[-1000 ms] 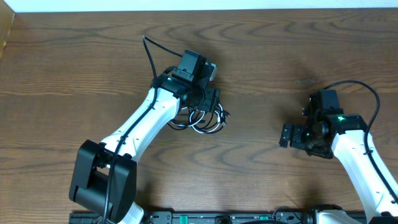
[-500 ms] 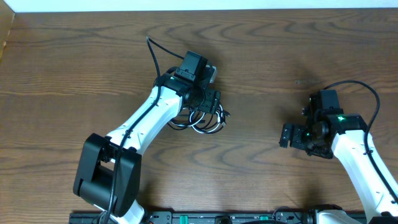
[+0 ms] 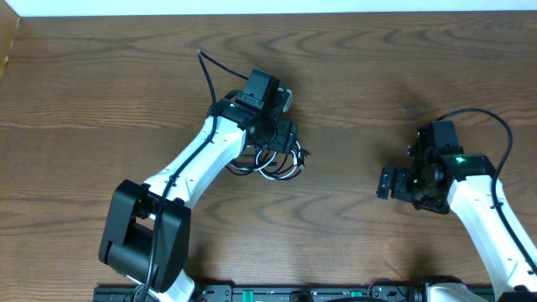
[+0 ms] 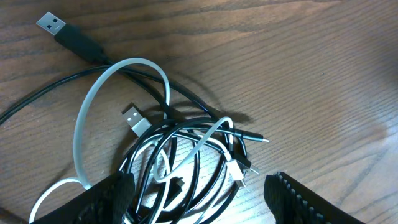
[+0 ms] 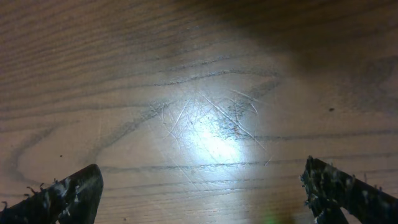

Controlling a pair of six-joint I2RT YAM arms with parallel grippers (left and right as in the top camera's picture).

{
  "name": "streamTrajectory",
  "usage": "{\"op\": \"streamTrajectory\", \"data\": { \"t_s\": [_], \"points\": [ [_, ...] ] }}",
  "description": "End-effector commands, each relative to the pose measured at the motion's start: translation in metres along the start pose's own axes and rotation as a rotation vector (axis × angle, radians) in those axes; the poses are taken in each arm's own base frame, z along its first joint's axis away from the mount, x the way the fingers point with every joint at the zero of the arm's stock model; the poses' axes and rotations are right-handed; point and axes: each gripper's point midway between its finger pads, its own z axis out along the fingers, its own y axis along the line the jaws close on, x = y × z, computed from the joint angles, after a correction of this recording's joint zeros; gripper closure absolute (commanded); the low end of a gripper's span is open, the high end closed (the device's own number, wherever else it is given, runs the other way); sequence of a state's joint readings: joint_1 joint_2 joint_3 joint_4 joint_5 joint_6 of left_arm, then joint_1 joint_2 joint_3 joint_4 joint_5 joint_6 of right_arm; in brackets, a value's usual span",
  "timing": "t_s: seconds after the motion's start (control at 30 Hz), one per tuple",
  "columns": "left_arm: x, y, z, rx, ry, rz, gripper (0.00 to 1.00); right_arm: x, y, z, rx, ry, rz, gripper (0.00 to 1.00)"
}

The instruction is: Untangle cables

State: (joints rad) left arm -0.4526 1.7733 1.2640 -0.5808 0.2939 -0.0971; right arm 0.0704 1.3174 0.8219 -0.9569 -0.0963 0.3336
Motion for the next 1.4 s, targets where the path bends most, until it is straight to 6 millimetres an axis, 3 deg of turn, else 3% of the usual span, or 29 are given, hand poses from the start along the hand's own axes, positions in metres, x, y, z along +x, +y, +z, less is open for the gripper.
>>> {"op": "streamTrajectory", "data": {
  "t_s": [0.0,1.37],
  "points": [
    [0.0047,0.0012,0.0045,0.004,0.021,0.002,0.28,-0.0046,0.0006,-0.0035,0.003,-0.016,0.011,0.01],
    [-0.0015,0.0002,0.0046,0.008,-0.004,0.009,0.27,-0.0046,0.0006,-0.0035,0.003,-0.016,0.011,0.01]
  ]
}}
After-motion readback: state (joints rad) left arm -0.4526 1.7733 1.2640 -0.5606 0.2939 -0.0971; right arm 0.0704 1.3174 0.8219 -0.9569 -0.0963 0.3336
